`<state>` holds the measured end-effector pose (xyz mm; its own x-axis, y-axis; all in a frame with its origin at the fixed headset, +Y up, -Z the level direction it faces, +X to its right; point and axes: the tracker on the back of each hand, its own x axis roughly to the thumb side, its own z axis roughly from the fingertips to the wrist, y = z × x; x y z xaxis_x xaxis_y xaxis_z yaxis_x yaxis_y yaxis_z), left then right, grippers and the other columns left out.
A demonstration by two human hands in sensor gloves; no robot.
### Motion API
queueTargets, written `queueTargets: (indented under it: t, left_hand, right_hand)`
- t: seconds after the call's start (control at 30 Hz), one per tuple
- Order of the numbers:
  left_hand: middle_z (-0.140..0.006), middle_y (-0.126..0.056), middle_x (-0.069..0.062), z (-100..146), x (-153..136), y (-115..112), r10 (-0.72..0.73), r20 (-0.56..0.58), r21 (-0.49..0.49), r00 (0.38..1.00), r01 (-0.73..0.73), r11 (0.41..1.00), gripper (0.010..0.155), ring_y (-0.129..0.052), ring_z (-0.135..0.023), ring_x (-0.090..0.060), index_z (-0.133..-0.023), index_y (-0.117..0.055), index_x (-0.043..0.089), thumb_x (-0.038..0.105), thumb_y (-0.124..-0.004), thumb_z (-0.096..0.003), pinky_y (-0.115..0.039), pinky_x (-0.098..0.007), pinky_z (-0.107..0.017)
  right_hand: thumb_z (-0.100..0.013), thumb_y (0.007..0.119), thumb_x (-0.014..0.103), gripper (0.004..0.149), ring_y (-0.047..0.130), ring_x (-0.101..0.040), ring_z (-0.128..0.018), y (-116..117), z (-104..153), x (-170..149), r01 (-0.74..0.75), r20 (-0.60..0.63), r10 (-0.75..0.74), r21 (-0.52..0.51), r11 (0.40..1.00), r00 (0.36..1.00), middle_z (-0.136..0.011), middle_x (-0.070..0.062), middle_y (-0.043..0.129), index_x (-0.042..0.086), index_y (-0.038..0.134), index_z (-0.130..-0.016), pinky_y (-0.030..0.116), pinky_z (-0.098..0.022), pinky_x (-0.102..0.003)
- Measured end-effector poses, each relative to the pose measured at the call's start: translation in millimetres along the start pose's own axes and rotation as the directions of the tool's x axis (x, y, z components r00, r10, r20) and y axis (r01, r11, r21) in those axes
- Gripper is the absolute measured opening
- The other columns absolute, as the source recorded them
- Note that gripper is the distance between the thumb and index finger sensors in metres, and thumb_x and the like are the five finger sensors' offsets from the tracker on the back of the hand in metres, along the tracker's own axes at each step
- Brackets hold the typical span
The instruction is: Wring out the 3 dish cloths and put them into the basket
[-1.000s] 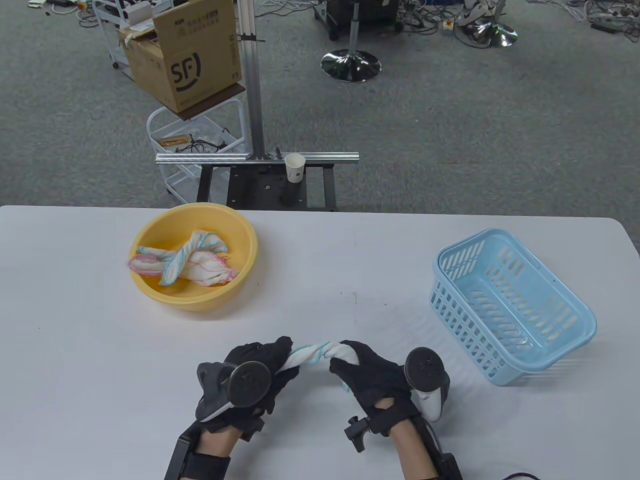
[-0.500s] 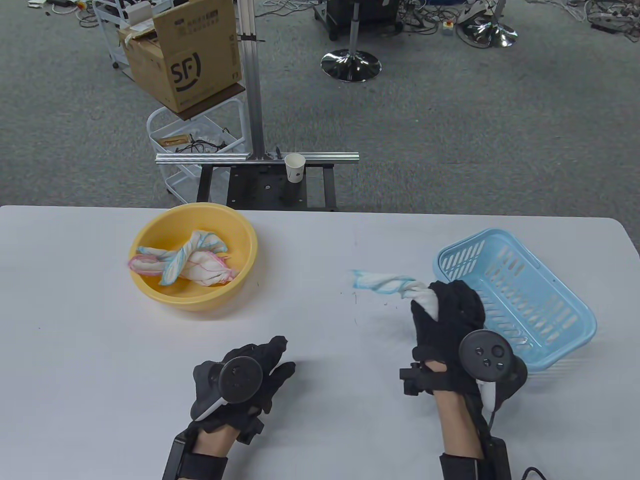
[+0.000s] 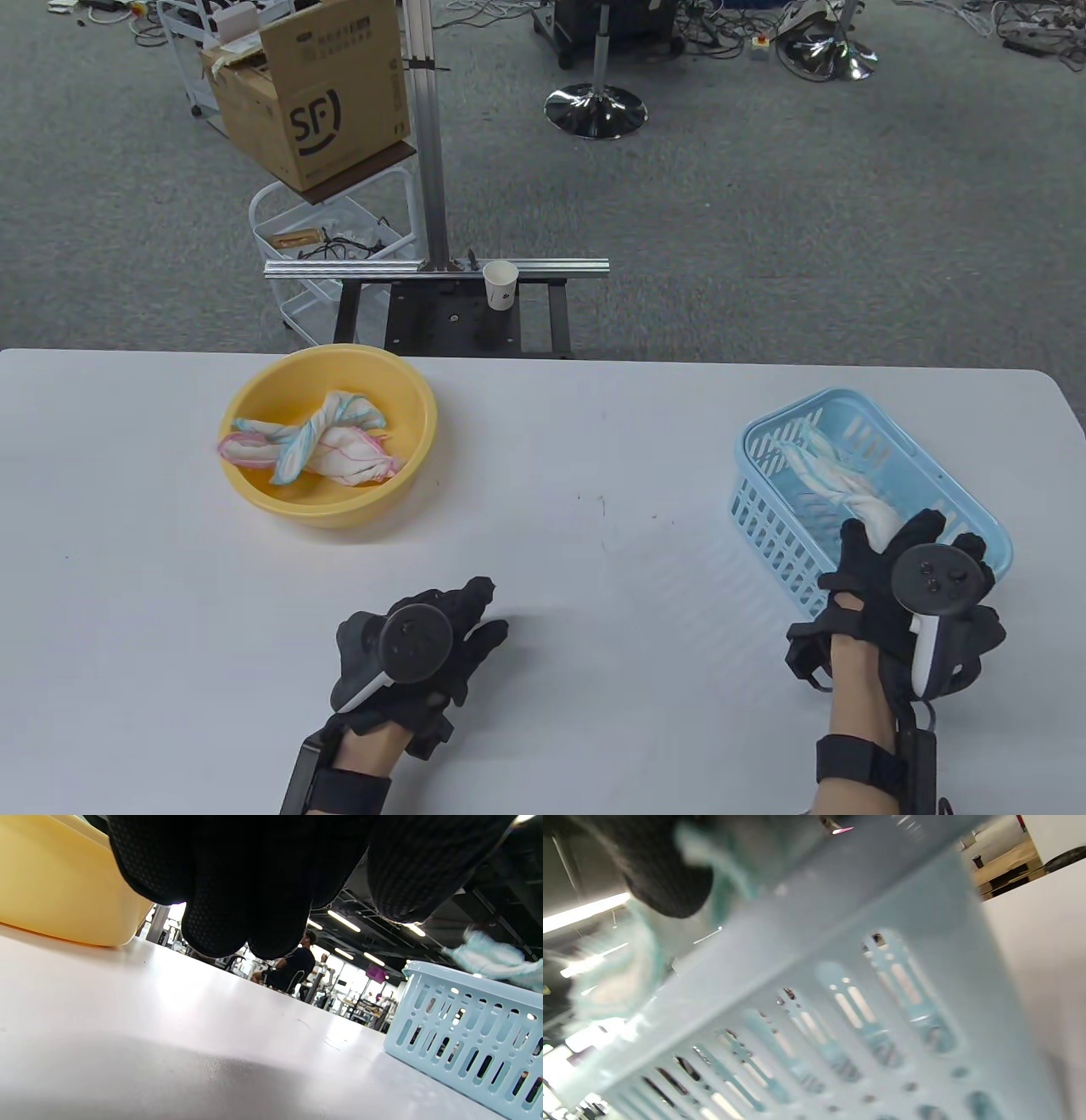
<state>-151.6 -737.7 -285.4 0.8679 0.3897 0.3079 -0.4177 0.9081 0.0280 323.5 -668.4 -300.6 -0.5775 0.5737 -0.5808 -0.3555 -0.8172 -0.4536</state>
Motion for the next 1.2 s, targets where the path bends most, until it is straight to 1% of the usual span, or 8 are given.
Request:
queueTargets:
  t: [0.17, 0.37, 0.53, 0.63, 0.77, 0.83, 1.0, 1.2]
  left_hand:
    - [-0.08, -0.098, 0.006, 1, -3, 1, 0.011, -0.01, 0.006, 1.0, -0.011, 1.0, 0.064, -0.103, -0.068, -0.026, -0.096, -0.077, 0.024, 0.055, -0.088, -0.042, -0.079, -0.051, -0.06]
    - [-0.081, -0.098, 0.006, 1, -3, 2, 0.002, -0.019, 0.005, 1.0, -0.002, 1.0, 0.065, -0.102, -0.069, -0.026, -0.097, -0.076, 0.024, 0.056, -0.088, -0.0421, -0.078, -0.051, -0.06]
    - [-0.086, -0.094, 0.006, 1, -10, 3, -0.008, -0.062, 0.01, 0.998, 0.009, 1.0, 0.067, -0.099, -0.074, -0.026, -0.1, -0.072, 0.025, 0.058, -0.086, -0.0429, -0.076, -0.051, -0.063]
    - [-0.094, -0.085, 0.007, 1, -16, 4, -0.016, -0.108, 0.025, 0.994, 0.019, 1.0, 0.071, -0.093, -0.082, -0.026, -0.104, -0.064, 0.028, 0.06, -0.083, -0.0435, -0.073, -0.051, -0.065]
    - [-0.105, -0.07, 0.007, 2, -23, 4, -0.028, -0.171, 0.011, 0.985, 0.031, 0.999, 0.078, -0.079, -0.094, -0.027, -0.109, -0.052, 0.031, 0.063, -0.082, -0.0437, -0.065, -0.053, -0.071]
    - [-0.11, -0.062, 0.008, 2, -26, 3, -0.038, -0.189, 0.002, 0.981, 0.039, 0.999, 0.081, -0.071, -0.1, -0.027, -0.111, -0.048, 0.033, 0.064, -0.081, -0.0437, -0.059, -0.055, -0.075]
    - [-0.116, -0.044, 0.009, 2, -35, 2, -0.034, -0.225, -0.013, 0.974, 0.032, 0.999, 0.082, -0.051, -0.11, -0.028, -0.112, -0.045, 0.035, 0.065, -0.08, -0.0438, -0.044, -0.059, -0.08]
    - [-0.119, -0.031, 0.011, 2, -44, 0, -0.039, -0.259, -0.036, 0.965, 0.031, 0.999, 0.086, -0.032, -0.116, -0.025, -0.113, -0.038, 0.036, 0.065, -0.08, -0.0438, -0.03, -0.058, -0.083]
  right_hand:
    - [-0.05, 0.08, 0.063, 0.084, 0.017, -0.047, -0.107, 2, 3, 0, -0.003, 0.034, 0.003, 0.012, 1.0, 0.999, -0.116, -0.016, 0.018, 0.024, 0.037, -0.111, 0.015, -0.071, -0.074]
    - [-0.05, 0.079, 0.063, 0.084, 0.019, -0.047, -0.107, 3, 17, 31, 0.002, 0.195, -0.003, 0.007, 1.0, 0.981, -0.116, -0.016, 0.018, 0.024, 0.037, -0.111, 0.016, -0.071, -0.074]
    - [-0.05, 0.078, 0.064, 0.084, 0.021, -0.048, -0.107, 11, 38, 69, -0.028, 0.385, 0.015, 0.03, 0.999, 0.923, -0.116, -0.017, 0.019, 0.023, 0.036, -0.111, 0.019, -0.071, -0.075]
    - [-0.05, 0.077, 0.065, 0.084, 0.025, -0.049, -0.106, 21, 59, 89, -0.047, 0.522, 0.024, 0.03, 0.998, 0.853, -0.115, -0.018, 0.023, 0.022, 0.036, -0.111, 0.022, -0.07, -0.075]
    - [-0.051, 0.075, 0.065, 0.084, 0.022, -0.049, -0.106, 47, 93, 109, -0.053, 0.695, 0.011, 0.038, 0.998, 0.719, -0.116, -0.018, 0.02, 0.022, 0.035, -0.111, 0.02, -0.07, -0.076]
    - [-0.051, 0.074, 0.066, 0.084, 0.021, -0.049, -0.106, 62, 108, 113, -0.075, 0.74, 0.01, 0.054, 0.996, 0.673, -0.116, -0.018, 0.019, 0.022, 0.035, -0.111, 0.02, -0.069, -0.076]
    - [-0.051, 0.074, 0.066, 0.085, 0.018, -0.048, -0.107, 106, 140, 115, -0.131, 0.794, -0.044, 0.154, 0.979, 0.606, -0.116, -0.017, 0.016, 0.023, 0.034, -0.111, 0.02, -0.07, -0.076]
    - [-0.051, 0.074, 0.067, 0.085, 0.02, -0.049, -0.108, 142, 155, 102, -0.224, 0.82, -0.05, 0.213, 0.951, 0.57, -0.117, -0.016, 0.018, 0.024, 0.033, -0.111, 0.022, -0.07, -0.075]
